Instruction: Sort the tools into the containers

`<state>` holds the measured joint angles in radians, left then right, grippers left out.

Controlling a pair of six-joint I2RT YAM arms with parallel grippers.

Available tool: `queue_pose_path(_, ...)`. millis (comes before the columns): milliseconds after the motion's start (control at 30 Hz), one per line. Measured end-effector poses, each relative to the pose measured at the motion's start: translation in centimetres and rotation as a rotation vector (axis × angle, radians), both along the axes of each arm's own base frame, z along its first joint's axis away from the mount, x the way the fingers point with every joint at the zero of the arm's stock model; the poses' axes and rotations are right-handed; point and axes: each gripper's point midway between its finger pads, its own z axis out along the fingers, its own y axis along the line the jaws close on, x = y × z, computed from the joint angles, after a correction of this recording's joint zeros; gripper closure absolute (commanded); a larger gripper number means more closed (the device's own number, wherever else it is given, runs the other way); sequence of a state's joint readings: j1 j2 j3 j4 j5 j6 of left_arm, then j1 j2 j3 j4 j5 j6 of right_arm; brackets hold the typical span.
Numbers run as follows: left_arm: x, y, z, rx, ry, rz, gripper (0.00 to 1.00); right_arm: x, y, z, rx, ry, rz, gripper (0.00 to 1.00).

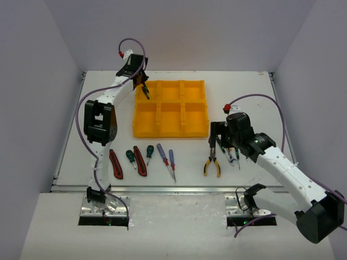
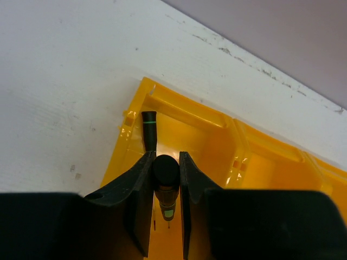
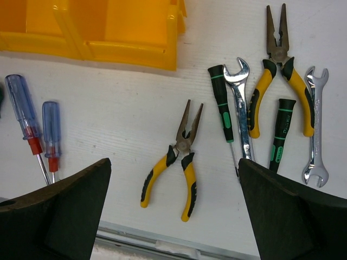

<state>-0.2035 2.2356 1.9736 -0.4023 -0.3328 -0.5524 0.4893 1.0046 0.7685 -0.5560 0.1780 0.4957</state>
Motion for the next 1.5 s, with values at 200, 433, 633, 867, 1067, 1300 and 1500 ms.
queue_pose_path(200, -0.8, -3.2, -0.5, -0.018, 0.022, -0.072, 0.31, 0.1, -1.0, -0.6, -0.017, 0.026, -0.026, 0.01)
queue_pose_path(433, -3.9, -5.0, 5.2, -0.044, -0.023, -0.12, 0.07, 0.3, -2.6, -3.1, -0.078, 0.125, -0.049, 0.21)
queue_pose_path(633, -13.2, -3.4, 19.2, -0.105, -0.276, -0.149, 0.0, -0.3, -3.2, -6.5, -0.161, 0.253, -0.027, 0.47)
queue_pose_path(867, -24.6, -1.9, 26.9, -0.189, -0.527, -0.228, 0.0, -1.1, -4.4, -11.1, -0.27, 0.422, -0.019, 0.57)
queue_pose_path(1067, -26.6, -2.6, 21.0, -0.164, -0.416, -0.303, 0.0, 0.1, -4.3, -12.9, -0.305, 0.457, 0.003, 0.68)
queue_pose_path(1300, -28.1, -2.7, 10.8, -0.093, -0.145, -0.351, 0.0, 2.4, -4.1, -14.1, -0.309, 0.447, 0.009, 0.73)
queue_pose_path(1500, -28.8, -2.8, 10.5, -0.096, -0.146, -0.375, 0.0, 2.9, -3.8, -14.2, -0.294, 0.445, 0.025, 0.98)
